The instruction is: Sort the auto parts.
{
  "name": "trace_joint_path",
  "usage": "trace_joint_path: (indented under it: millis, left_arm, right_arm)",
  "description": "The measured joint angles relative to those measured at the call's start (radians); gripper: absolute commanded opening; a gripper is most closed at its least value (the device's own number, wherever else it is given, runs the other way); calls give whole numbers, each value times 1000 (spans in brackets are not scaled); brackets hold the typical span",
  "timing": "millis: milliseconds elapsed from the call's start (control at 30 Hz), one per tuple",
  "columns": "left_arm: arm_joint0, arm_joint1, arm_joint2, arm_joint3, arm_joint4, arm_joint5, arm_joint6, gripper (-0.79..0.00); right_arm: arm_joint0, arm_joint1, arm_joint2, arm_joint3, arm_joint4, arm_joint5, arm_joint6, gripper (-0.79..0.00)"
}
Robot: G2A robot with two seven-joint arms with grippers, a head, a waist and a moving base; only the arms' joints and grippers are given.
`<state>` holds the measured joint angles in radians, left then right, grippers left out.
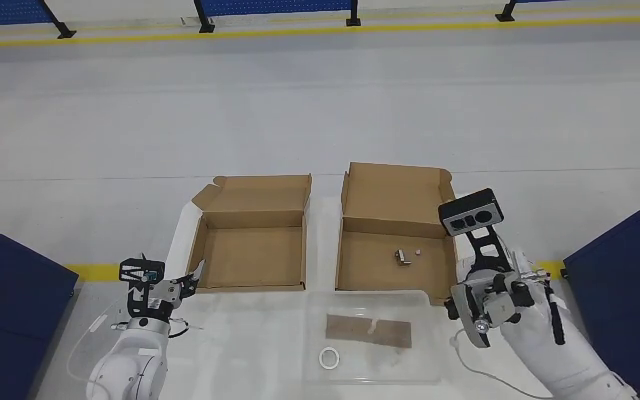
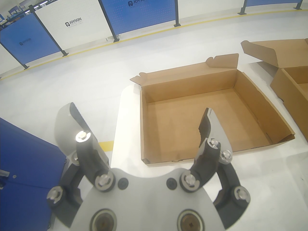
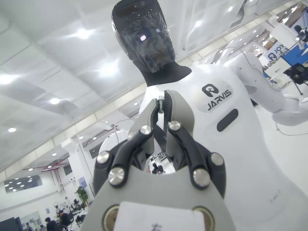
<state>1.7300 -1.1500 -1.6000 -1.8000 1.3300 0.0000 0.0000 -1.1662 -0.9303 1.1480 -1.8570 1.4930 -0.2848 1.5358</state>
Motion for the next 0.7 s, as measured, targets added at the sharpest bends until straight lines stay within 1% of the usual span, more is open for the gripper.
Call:
trace_joint_path:
  millis: [100,167,233,333,533,700]
  left_arm:
    - [0,0,0,0,0,0,0,0]
    - [0,0,0,0,0,0,0,0]
    - [0,0,0,0,0,0,0,0]
    - [0,0,0,0,0,0,0,0]
    - [0,0,0,0,0,0,0,0]
    - [0,0,0,0,0,0,0,0]
  right_arm:
    - [-4,-2,-2,-14,4,9,-16,-785]
    - [-12,-7,-6,-42,-6,33,-49,-785]
    - [-18,-13,-13,-56,18,57,-65,-785]
    - [-20,-23,-23,-63,59,83,-79,-785]
    - [-17,-46,-41,-63,125,102,-119,-785]
    - [-16,-61,-50,-54,143,117,-144,-785]
